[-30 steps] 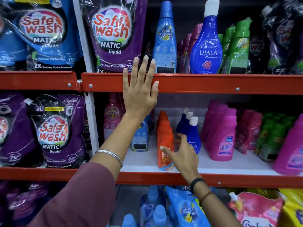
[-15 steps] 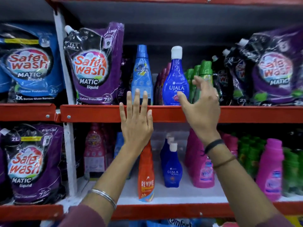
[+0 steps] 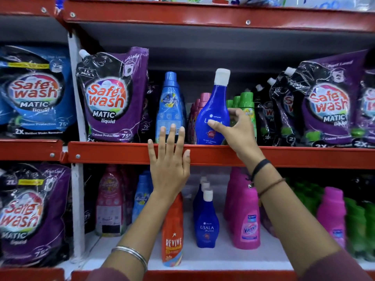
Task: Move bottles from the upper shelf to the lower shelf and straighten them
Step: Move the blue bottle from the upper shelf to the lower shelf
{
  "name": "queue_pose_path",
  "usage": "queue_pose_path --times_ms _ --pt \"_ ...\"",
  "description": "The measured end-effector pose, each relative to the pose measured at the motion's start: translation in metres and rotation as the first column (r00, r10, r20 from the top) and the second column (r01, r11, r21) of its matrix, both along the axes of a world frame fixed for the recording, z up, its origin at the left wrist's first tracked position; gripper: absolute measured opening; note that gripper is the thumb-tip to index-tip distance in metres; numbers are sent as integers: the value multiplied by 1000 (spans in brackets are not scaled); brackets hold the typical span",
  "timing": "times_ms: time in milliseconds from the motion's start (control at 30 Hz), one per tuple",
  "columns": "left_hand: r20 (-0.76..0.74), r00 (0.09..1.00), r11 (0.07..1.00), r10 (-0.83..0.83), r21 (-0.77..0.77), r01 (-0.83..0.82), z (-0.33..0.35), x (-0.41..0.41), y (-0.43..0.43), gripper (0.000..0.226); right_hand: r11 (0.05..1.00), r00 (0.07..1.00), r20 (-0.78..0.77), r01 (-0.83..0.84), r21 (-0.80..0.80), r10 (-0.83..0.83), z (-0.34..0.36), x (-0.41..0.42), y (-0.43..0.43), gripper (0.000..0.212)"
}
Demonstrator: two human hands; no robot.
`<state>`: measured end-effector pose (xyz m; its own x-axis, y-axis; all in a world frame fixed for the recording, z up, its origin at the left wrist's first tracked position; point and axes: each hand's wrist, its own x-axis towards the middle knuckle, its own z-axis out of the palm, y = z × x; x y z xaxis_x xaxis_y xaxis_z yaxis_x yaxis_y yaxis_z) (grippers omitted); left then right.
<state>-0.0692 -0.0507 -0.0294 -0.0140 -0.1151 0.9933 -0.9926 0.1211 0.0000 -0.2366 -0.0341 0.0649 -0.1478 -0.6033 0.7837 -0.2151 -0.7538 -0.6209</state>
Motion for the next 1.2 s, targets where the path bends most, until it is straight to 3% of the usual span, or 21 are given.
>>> queue_pose_path --times_ms 167,267,633,967,1200 --pt "7 1000 1000 7 -4 -7 -2 0 0 53 992 994 104 42 -122 -30 5 -11 17 49" --pt "6 1000 1000 9 -15 -9 -2 0 -1 53 992 990 140 -14 -124 31 3 -22 28 46" --pt "12 1000 1000 17 -24 -17 -3 0 -1 53 957 958 70 -282 69 277 -100 -44 52 44" --pt "27 998 996 49 -75 -47 -2 1 -6 51 916 969 -21 -225 334 246 -214 -36 11 47" --pt "28 999 995 42 -91 -39 -3 2 -9 51 892 981 -34 -158 425 190 -265 -31 -21 52"
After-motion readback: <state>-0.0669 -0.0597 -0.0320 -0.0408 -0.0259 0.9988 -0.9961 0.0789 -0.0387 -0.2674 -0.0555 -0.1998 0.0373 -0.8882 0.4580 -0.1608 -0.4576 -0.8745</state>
